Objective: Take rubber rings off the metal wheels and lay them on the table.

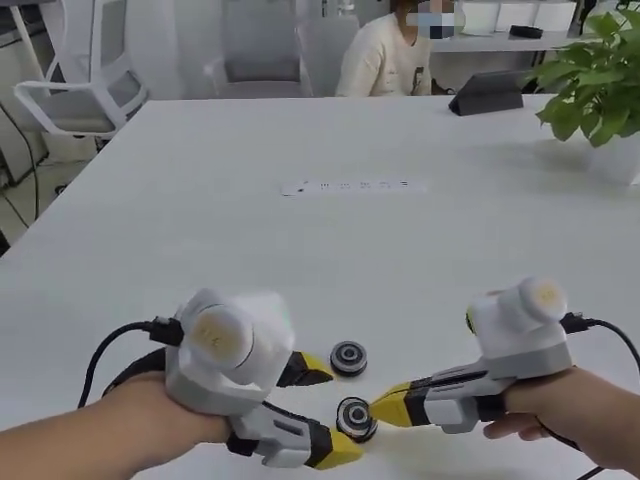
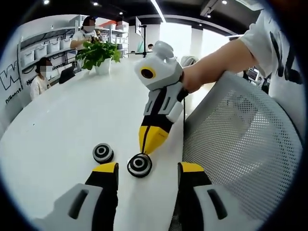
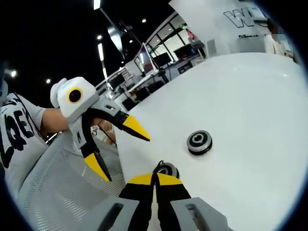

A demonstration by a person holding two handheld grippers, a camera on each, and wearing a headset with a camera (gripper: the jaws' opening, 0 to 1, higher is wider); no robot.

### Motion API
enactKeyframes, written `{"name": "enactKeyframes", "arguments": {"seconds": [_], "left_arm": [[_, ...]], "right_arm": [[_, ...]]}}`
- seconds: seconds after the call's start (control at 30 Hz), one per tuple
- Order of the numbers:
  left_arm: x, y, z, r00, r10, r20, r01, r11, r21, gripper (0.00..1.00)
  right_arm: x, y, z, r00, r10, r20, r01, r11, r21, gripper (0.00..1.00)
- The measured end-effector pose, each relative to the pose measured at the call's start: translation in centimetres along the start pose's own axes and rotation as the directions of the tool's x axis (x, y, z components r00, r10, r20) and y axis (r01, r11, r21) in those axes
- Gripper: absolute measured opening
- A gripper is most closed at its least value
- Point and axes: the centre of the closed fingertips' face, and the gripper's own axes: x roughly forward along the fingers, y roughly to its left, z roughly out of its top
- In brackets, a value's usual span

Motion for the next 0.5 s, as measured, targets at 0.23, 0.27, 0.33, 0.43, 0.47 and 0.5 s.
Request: {"name": "enactKeyframes", "arguments": {"seconds": [0.23,0.27,0.33,0.43,0.47,0.5], "left_arm": [[-1.2,0.1,0.2,0.9998,0.014,0.016,-0.014,1.000,-0.001,0.51],[-1.7,0.1,0.4,0.9995,0.017,0.028,-0.016,1.000,-0.009,0.52],[-2.1,0.1,0.6,0.9991,0.017,0.038,-0.017,1.000,-0.011,0.54],[-2.7,0.1,0.8,0.9985,0.022,0.051,-0.021,1.000,-0.015,0.58],[-2.9,0.1,0.8,0.9983,0.024,0.053,-0.023,1.000,-0.017,0.59],[-3.2,0.1,0.8,0.9980,0.028,0.056,-0.027,0.999,-0.020,0.60]], "right_arm": [[-0.1,0.4,0.3,1.0000,0.007,0.003,-0.007,1.000,0.003,0.00],[-0.1,0.5,0.3,1.0000,0.007,0.002,-0.007,1.000,0.003,0.00],[-0.1,0.6,0.4,0.9999,0.010,0.005,-0.010,1.000,0.001,0.00],[-0.2,0.8,0.9,0.9997,0.014,0.020,-0.014,1.000,0.008,0.00],[-0.2,0.8,1.0,0.9997,0.013,0.022,-0.014,1.000,0.008,0.00],[-0.3,0.9,1.1,0.9996,0.013,0.025,-0.013,1.000,0.009,0.00]]}}
